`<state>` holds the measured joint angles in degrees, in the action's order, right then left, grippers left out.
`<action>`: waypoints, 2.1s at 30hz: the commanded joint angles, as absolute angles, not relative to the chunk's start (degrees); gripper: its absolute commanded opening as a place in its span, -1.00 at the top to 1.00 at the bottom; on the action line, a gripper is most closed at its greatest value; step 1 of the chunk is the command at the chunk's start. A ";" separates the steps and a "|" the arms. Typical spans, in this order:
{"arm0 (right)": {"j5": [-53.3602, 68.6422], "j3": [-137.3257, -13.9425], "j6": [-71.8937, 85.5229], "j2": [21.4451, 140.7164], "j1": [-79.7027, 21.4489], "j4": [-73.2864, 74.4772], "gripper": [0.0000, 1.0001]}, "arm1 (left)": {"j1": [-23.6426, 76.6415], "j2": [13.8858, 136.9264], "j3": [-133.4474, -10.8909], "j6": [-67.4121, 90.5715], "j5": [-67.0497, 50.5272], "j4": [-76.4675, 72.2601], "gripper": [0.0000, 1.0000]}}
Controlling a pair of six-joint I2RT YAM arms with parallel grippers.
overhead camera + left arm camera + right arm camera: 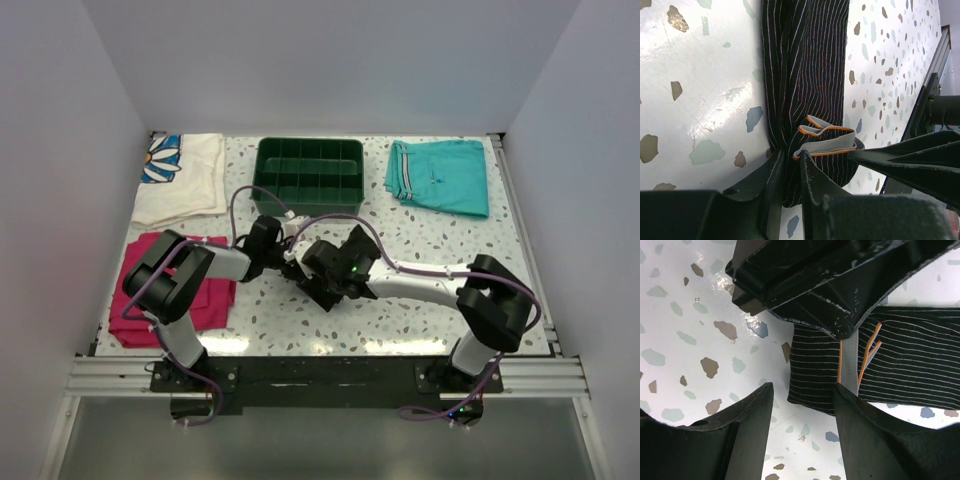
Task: Roll the underwear
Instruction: Roll the underwear to the center of the board.
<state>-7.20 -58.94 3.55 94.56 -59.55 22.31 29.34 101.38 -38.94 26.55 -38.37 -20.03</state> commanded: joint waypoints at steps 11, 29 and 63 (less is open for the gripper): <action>-18.62 -62.23 0.53 99.49 -60.47 24.96 -0.11 | 29.44 104.41 -39.20 24.52 -35.33 -11.43 0.81; -19.43 -57.39 2.90 103.88 -60.56 20.83 0.10 | 29.27 106.17 -39.64 24.08 -36.91 -10.99 0.80; 17.39 -54.14 11.16 100.63 -59.33 14.15 0.39 | 21.80 85.61 -36.30 30.14 -15.74 -1.41 -0.13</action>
